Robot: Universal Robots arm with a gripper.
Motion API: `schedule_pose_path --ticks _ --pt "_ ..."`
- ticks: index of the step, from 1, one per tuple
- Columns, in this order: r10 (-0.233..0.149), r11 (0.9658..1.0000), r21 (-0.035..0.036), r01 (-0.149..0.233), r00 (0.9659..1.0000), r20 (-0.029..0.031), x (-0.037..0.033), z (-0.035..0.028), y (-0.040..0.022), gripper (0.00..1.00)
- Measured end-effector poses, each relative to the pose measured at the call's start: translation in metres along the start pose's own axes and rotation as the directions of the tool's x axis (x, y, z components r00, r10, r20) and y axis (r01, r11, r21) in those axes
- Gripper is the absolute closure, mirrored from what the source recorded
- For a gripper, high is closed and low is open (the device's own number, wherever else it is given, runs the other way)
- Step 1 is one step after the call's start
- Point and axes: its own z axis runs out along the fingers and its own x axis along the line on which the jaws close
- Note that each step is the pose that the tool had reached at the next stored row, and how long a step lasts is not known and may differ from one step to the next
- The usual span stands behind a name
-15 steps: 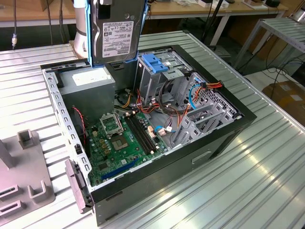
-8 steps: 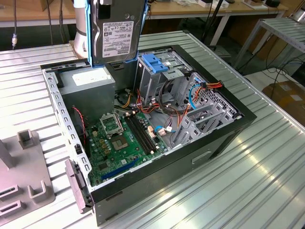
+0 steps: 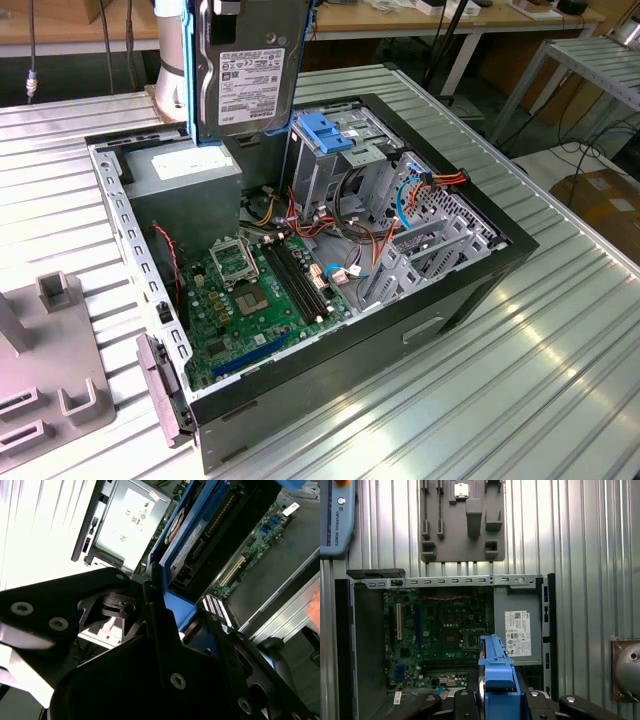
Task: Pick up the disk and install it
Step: 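Insert the disk into the insertion slot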
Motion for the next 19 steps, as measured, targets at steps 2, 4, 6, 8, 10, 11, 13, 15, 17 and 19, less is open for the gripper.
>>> schedule_pose_path --ticks 2,4,6,8,10,11,13,15,17,19 --pt "0.000 1.0000 0.0001 0.000 1.0000 0.0001 0.0039 0.0002 -0.0008 0.63" --pt "0.000 1.0000 0.0000 0.000 1.0000 0.0001 0.0051 0.0003 -0.0015 0.63" --pt "0.000 1.0000 0.0000 0.000 1.0000 0.0000 0.0055 0.0003 -0.0021 0.63" --pt "0.000 1.0000 0.0000 0.000 1.0000 0.0001 0.0058 0.0003 -0.0024 0.63" --pt "0.000 1.0000 0.0000 0.000 1.0000 0.0001 0.0064 0.0003 -0.0029 0.63" --pt "0.000 1.0000 0.0000 0.000 1.0000 0.0000 0.0069 0.0003 -0.0031 0.63" --pt "0.000 1.0000 0.0000 0.000 1.0000 0.0001 0.0077 0.0003 -0.0035 0.63" --pt "0.000 1.0000 0.0001 0.000 1.0000 0.0001 0.0087 0.0003 -0.0041 0.63" --pt "0.000 1.0000 0.0001 0.000 1.0000 0.0001 0.0094 0.0003 -0.0051 0.63" --pt "0.000 1.0000 0.0000 0.000 1.0000 0.0001 0.0100 0.0004 -0.0063 0.63"
